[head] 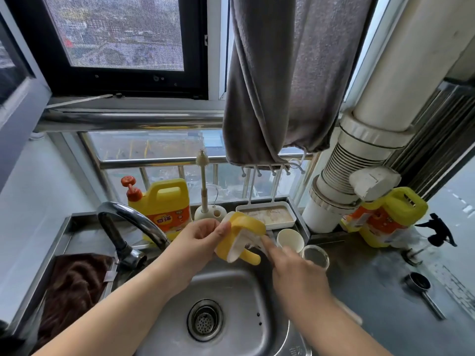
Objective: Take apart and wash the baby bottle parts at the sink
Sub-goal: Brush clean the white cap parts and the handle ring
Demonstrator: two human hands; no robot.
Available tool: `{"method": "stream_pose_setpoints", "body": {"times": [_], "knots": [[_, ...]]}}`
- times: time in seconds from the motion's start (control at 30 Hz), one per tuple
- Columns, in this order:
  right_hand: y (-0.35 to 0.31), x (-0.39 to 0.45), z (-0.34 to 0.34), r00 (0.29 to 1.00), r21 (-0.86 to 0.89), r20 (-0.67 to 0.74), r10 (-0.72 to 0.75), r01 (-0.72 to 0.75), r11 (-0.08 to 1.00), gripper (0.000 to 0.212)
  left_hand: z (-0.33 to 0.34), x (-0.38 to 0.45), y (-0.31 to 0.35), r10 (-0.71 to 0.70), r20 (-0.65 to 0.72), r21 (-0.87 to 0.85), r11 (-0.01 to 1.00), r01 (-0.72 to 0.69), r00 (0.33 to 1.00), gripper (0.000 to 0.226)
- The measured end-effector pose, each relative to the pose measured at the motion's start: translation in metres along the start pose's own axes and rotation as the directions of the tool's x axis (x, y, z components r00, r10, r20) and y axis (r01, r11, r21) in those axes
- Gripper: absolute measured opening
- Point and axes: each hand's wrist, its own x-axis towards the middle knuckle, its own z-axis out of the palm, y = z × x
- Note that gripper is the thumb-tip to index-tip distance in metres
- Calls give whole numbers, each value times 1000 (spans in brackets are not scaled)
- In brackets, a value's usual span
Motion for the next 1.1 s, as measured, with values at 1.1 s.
{"method": "stream_pose_setpoints", "body": {"times": [1.1], "knots": [[-6, -8, -21, 677, 692, 714, -176, -720, 38, 24, -12, -1, -12, -9, 105, 95, 995, -1, 994, 27]]}}
